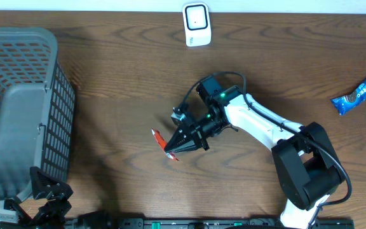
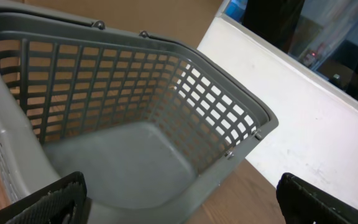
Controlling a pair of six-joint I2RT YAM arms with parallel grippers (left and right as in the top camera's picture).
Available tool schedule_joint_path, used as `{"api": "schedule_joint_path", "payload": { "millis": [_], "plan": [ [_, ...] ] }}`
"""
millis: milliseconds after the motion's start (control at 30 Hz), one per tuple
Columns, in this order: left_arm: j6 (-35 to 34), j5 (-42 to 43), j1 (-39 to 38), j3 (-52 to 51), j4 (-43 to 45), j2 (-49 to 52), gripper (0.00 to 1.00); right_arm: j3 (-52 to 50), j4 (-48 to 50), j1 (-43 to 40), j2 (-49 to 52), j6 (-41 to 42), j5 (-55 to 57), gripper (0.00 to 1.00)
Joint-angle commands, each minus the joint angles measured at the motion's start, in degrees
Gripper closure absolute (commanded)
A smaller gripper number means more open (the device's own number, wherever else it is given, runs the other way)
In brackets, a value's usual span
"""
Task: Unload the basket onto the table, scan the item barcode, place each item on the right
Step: 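Lift the red Nescafe stick upward with the right gripper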
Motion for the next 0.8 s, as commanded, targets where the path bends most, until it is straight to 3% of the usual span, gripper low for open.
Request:
{"api": "schedule_joint_path", "payload": {
  "millis": [0, 333, 467, 600, 667, 767],
  "plan": [
    [0.98, -0.35, -0.17, 0.11, 0.04, -0.04, 0.02, 0.83, -0.59, -0.20, 0.20, 7.96, -3.48, 0.99],
    [0.98, -0.35, -0.17, 0.11, 0.04, -0.04, 0.02, 0.81, -4.09, -0.20, 0.20, 8.39, -1.29, 0.99],
    [0.98, -0.35, -0.17, 0.11, 0.04, -0.04, 0.02, 0.81, -3.85, -0.35, 0.20, 8.52, 25.07, 0.99],
    [0.98, -0.35, -0.17, 0.11, 0.04, -0.04, 0.02, 0.81, -8.11, -0.35, 0.20, 15.91, 48.81, 0.99],
    [0.98, -0.35, -0.17, 0.11, 0.04, -0.04, 0.02, 0.81, -10.93, -0.39, 0.20, 21.44, 52.19, 0.99],
    [0.98, -0.35, -0.17, 0.11, 0.04, -0.04, 0.02, 0.81, -13.18, -0.39, 0.20, 23.45, 49.35, 0.99]
  ]
}}
